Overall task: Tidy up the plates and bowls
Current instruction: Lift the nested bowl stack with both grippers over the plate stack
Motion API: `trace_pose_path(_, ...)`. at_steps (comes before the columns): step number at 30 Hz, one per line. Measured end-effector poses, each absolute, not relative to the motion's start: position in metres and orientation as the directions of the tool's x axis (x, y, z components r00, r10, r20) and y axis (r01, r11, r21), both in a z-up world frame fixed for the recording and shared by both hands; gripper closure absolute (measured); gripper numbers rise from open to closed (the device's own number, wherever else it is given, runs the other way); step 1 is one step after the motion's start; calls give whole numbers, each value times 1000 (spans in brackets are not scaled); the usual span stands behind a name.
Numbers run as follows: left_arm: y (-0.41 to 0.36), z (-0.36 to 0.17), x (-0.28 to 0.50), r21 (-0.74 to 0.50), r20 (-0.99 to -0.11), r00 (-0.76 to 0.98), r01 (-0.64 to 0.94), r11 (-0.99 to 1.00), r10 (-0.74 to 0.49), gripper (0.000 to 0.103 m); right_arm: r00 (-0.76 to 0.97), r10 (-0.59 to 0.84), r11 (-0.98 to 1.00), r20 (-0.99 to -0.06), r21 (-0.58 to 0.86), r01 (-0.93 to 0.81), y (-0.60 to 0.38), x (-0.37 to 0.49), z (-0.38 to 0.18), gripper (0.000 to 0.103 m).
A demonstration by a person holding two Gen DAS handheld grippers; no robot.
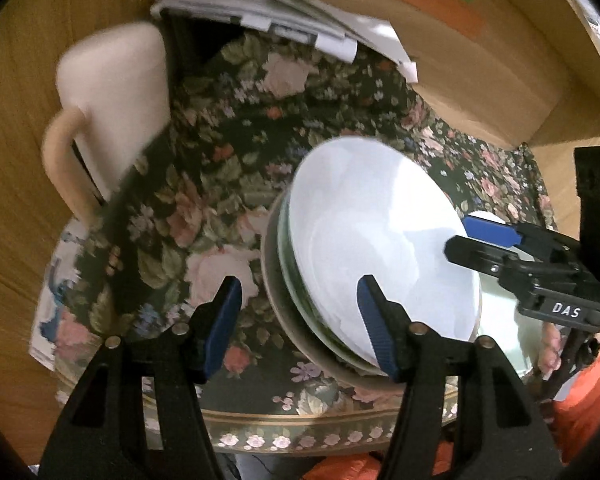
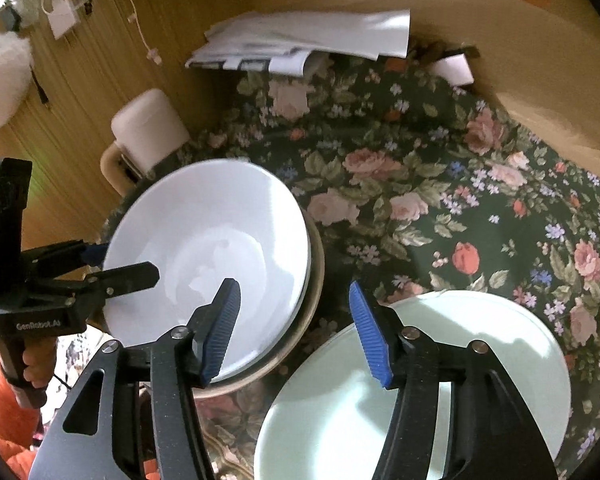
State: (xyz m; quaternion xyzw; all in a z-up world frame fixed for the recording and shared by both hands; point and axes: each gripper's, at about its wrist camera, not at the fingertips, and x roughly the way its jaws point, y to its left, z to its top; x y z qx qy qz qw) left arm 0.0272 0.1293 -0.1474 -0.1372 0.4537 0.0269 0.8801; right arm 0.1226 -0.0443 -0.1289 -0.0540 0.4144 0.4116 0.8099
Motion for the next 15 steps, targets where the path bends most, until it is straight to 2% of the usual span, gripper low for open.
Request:
trace_pose_path(4, 129, -153, 31, -248, -807, 578, -146, 958, -121, 43, 306, 621, 657, -722, 266, -705, -40, 123, -135, 50)
trace_pose_path(10, 127, -161, 40, -277, -814, 557, -120, 954, -166, 51, 265, 623, 652, -736, 301, -696, -33, 129, -142, 50)
trace_pose_path(13, 130, -164, 43, -288, -813, 556, -121, 950, -176, 55, 236, 617, 641, -751, 306, -704, -26, 128, -146, 59)
trace_pose_path(15, 131, -164, 42, -294, -809, 560, -120, 948, -180, 56, 242, 602, 649, -761, 290, -703, -21, 127, -149, 59)
